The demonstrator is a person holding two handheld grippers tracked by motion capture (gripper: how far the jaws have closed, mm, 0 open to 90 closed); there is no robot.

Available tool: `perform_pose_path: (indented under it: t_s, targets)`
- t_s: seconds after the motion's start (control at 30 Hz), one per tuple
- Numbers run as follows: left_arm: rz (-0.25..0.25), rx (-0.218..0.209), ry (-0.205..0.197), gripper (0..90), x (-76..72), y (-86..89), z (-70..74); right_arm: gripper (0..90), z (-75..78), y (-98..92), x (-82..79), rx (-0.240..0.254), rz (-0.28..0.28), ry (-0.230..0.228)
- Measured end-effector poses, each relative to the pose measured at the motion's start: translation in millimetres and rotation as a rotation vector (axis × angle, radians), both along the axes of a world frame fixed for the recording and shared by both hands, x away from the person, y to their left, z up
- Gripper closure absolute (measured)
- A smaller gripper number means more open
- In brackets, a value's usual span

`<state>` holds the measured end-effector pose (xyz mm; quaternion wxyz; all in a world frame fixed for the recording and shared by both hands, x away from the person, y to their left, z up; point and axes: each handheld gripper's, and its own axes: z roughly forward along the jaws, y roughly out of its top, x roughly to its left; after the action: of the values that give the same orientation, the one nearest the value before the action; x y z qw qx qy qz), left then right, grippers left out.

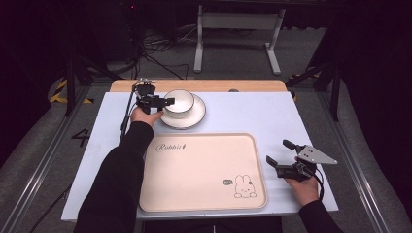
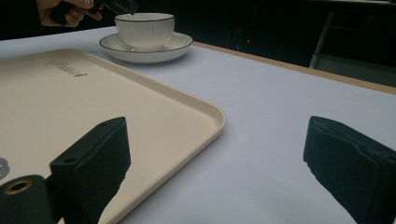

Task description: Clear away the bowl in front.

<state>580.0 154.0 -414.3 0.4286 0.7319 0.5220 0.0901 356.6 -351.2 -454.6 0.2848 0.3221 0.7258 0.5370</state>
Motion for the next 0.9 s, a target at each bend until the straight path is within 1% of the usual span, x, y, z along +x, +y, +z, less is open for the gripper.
perform_pose_path:
  t_s: [0.07,0.1,0.17,0.2,0.23,0.27,0.33,0.4,0.47,0.6,0.67,0.77,0.9]
  targets:
    - [-0.008,-0.005,0.012,24.9,1.1,-1.9,-3.1,7.9,0.0,0.1,0.0,0.0,0.0,0.0]
    - [-0.004,0.002,0.018,25.6,1.6,-3.2,-4.7,7.9,0.0,0.0,0.1,0.003,-0.002,0.0]
    - [0.002,0.01,0.043,26.7,2.8,-5.6,-8.0,7.9,0.0,-0.5,0.3,0.006,-0.003,0.0]
    - [0.002,0.01,0.043,28.5,2.8,-5.6,-8.0,7.9,0.0,-0.7,0.3,0.006,-0.001,0.0]
    - [0.01,0.02,0.056,30.5,3.7,-6.5,-9.6,7.9,0.0,-0.8,0.2,0.007,-0.003,0.001]
    - [0.018,0.02,0.064,32.0,3.8,-7.1,-10.1,7.9,0.0,-0.9,0.2,0.007,-0.002,0.0]
    - [0.019,0.017,0.085,38.8,4.5,-8.3,-10.8,7.9,0.0,-0.9,0.2,0.008,-0.002,0.0]
    - [0.02,0.031,0.09,43.0,4.2,-10.5,-11.4,7.9,0.0,-0.9,0.2,0.008,-0.001,0.001]
    - [0.018,0.037,0.093,47.3,4.2,-11.4,-11.8,7.9,0.0,-0.9,0.2,0.008,-0.001,0.001]
    - [0.04,0.045,0.111,55.1,4.7,-13.2,-12.9,7.9,0.0,-1.0,0.3,0.008,-0.001,0.001]
    - [0.049,0.043,0.112,56.6,4.6,-13.6,-12.6,7.9,0.0,-0.9,0.3,0.008,-0.002,0.002]
    - [0.073,0.04,0.115,61.7,4.8,-13.7,-12.1,7.9,0.0,-0.9,0.2,0.008,-0.002,0.001]
    - [0.1,0.01,0.136,67.3,6.0,-11.6,-11.8,7.9,0.0,-0.9,0.3,0.008,-0.001,0.001]
